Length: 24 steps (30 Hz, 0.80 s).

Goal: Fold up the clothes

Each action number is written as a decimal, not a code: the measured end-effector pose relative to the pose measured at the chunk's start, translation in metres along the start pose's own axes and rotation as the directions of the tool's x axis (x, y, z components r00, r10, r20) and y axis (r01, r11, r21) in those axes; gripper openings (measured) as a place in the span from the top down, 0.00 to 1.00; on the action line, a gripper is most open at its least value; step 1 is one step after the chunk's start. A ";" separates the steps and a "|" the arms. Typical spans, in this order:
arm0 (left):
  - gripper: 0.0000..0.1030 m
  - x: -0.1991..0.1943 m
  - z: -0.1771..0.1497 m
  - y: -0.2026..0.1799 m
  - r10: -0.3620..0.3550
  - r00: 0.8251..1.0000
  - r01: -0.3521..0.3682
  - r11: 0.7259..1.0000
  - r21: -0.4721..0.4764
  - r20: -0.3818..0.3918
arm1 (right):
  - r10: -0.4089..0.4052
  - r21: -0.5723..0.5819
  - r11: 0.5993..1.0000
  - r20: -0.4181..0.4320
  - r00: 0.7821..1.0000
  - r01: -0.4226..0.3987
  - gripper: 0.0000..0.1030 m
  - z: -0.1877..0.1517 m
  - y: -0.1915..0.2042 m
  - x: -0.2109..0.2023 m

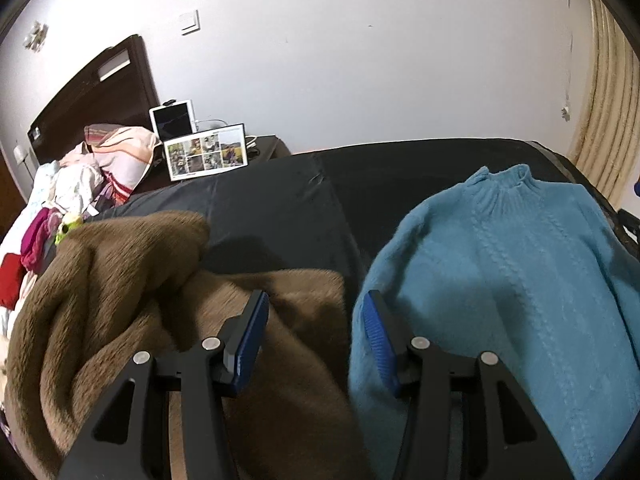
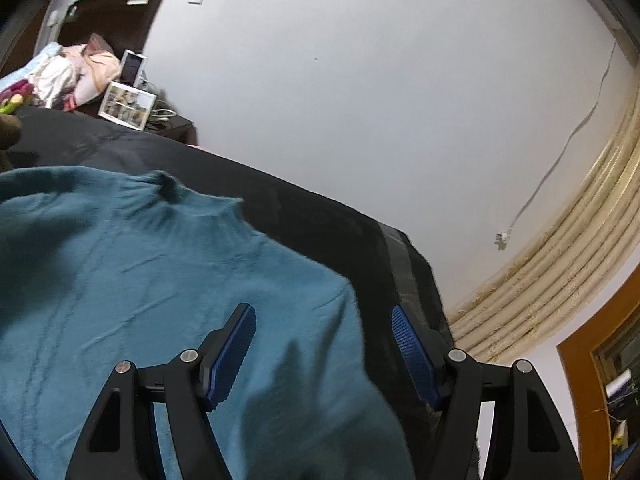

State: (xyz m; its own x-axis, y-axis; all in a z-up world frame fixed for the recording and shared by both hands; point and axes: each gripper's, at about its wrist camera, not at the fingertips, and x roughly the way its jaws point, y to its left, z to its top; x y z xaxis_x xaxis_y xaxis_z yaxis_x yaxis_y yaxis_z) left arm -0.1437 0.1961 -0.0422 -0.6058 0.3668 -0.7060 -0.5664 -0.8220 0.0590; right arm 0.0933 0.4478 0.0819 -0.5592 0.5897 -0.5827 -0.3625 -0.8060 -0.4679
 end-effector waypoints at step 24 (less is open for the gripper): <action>0.47 -0.009 -0.058 0.094 0.193 0.981 -0.194 0.980 0.034 0.027 | 0.192 0.009 0.981 -0.102 0.976 -0.192 0.30 -0.045 0.075 -0.041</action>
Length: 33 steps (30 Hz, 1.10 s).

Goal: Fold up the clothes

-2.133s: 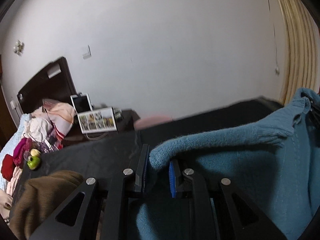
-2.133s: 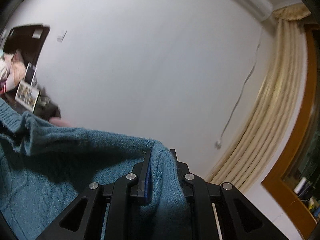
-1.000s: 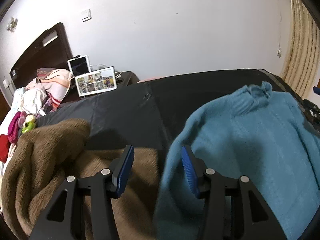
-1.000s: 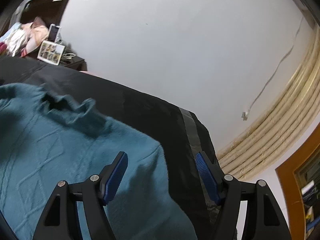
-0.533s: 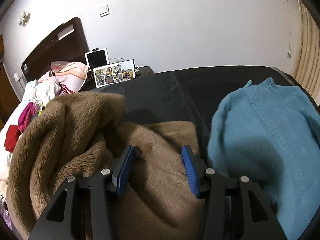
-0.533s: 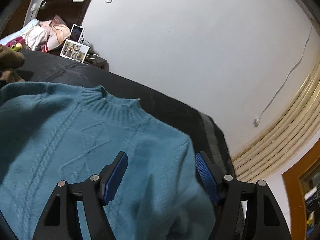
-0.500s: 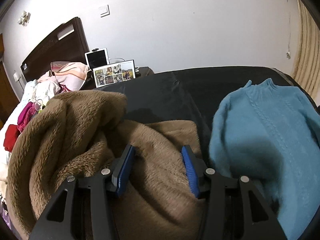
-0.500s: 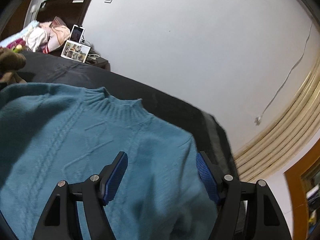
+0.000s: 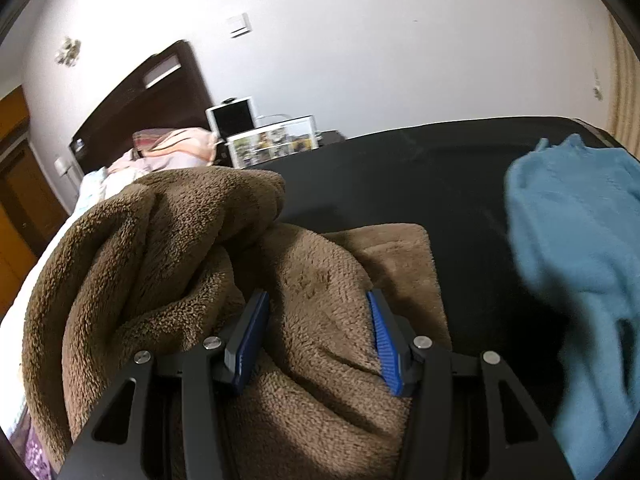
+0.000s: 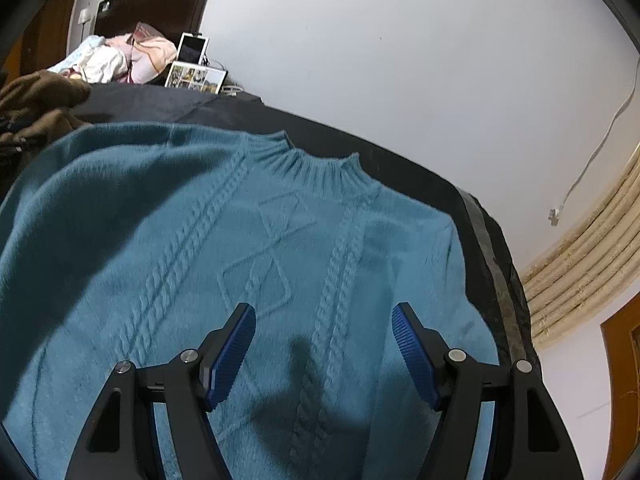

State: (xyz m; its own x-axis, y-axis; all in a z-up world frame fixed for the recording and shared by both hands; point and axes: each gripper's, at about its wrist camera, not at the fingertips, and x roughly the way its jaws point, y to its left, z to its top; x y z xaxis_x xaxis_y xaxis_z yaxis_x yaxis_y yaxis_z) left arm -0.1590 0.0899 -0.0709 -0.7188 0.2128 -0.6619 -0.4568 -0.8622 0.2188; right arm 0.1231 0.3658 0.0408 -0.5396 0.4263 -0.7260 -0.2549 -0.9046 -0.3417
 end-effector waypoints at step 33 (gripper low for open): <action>0.23 -0.073 -0.047 -0.062 -0.579 0.812 0.566 0.811 -0.150 -0.071 | 0.099 0.088 0.991 -0.018 0.995 -0.097 0.30 -0.028 0.009 0.022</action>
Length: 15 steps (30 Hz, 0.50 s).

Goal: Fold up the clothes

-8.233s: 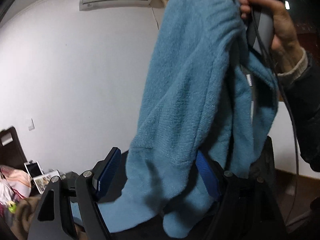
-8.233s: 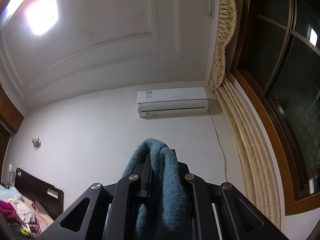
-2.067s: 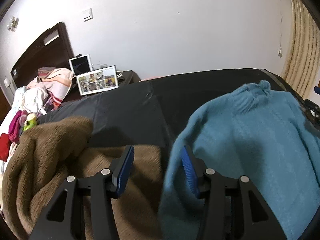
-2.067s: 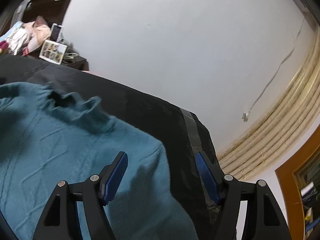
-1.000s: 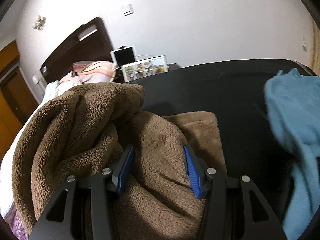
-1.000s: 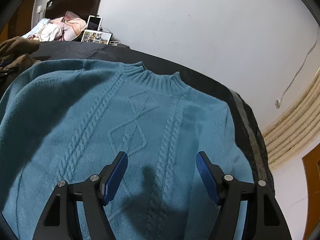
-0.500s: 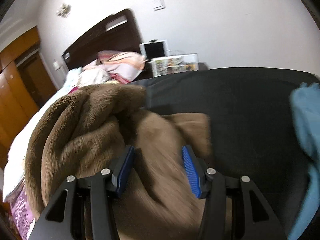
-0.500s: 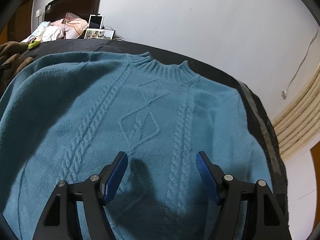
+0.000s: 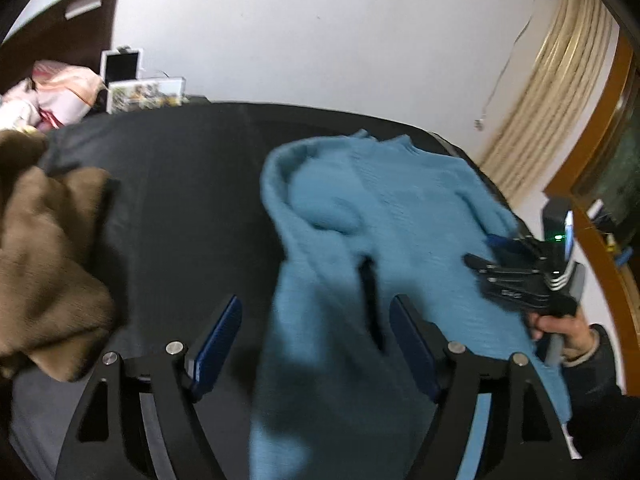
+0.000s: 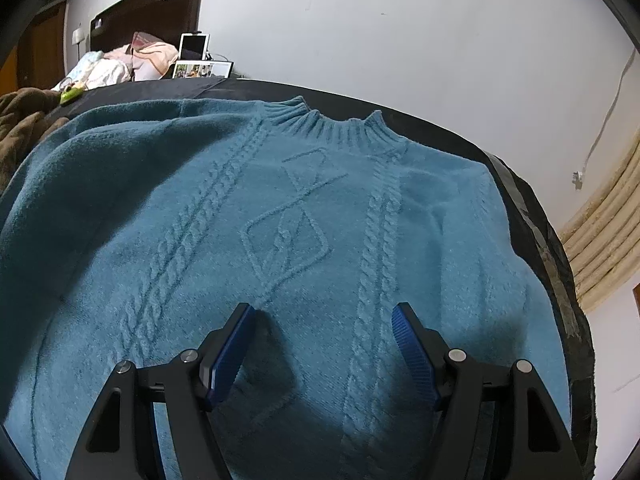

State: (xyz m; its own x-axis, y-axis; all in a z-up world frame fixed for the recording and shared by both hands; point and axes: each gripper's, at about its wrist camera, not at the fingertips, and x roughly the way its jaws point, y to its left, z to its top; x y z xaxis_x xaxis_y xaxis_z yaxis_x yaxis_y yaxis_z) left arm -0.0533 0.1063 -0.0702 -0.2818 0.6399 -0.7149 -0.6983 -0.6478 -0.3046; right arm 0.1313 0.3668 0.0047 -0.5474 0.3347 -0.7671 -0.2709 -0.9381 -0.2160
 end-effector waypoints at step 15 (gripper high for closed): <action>0.95 0.038 -0.003 0.001 0.108 0.989 -0.111 0.993 -0.028 -0.101 | 0.044 0.043 0.998 0.015 0.999 -0.044 0.30 -0.003 -0.009 -0.003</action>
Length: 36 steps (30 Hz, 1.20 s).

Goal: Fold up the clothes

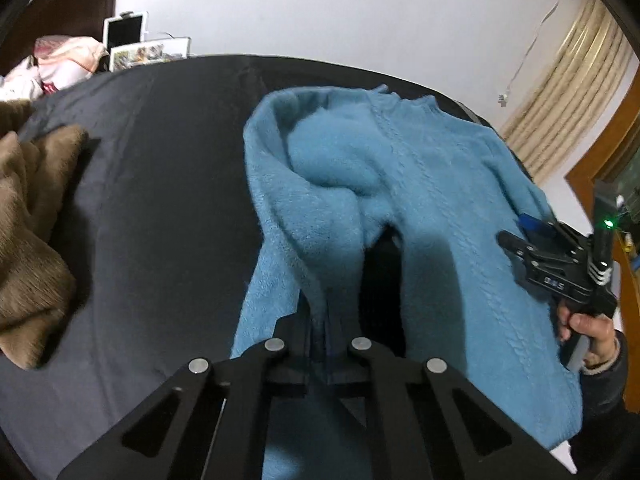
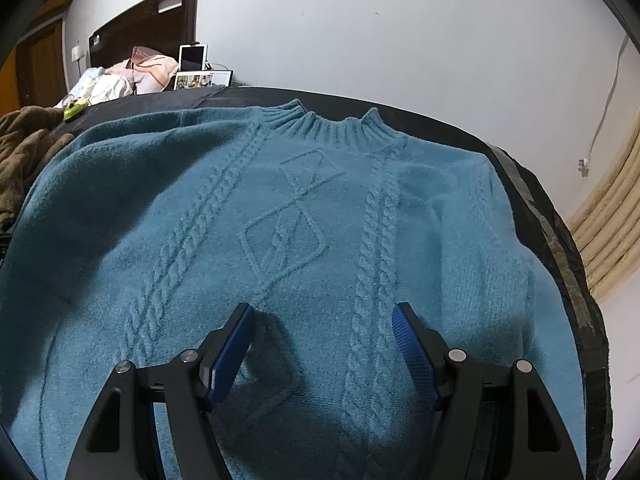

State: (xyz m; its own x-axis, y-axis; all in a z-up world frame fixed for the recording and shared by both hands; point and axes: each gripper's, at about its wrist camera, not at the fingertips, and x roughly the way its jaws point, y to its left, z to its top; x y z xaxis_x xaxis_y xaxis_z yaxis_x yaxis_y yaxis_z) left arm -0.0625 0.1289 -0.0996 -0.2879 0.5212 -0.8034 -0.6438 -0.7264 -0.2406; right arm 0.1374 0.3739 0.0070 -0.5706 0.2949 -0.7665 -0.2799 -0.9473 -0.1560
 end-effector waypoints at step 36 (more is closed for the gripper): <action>0.37 -0.051 0.052 0.031 0.313 0.942 -0.315 0.949 -0.002 0.119 | -0.027 0.023 0.999 -0.011 1.000 0.028 0.28 -0.004 -0.042 0.009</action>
State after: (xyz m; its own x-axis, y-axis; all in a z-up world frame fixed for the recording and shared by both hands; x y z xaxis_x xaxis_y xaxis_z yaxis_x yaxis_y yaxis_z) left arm -0.1045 0.1024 -0.0377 -0.5573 0.3172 -0.7673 -0.5187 -0.8546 0.0235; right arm 0.1466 0.4160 0.0041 -0.5543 0.3194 -0.7686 -0.3130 -0.9356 -0.1631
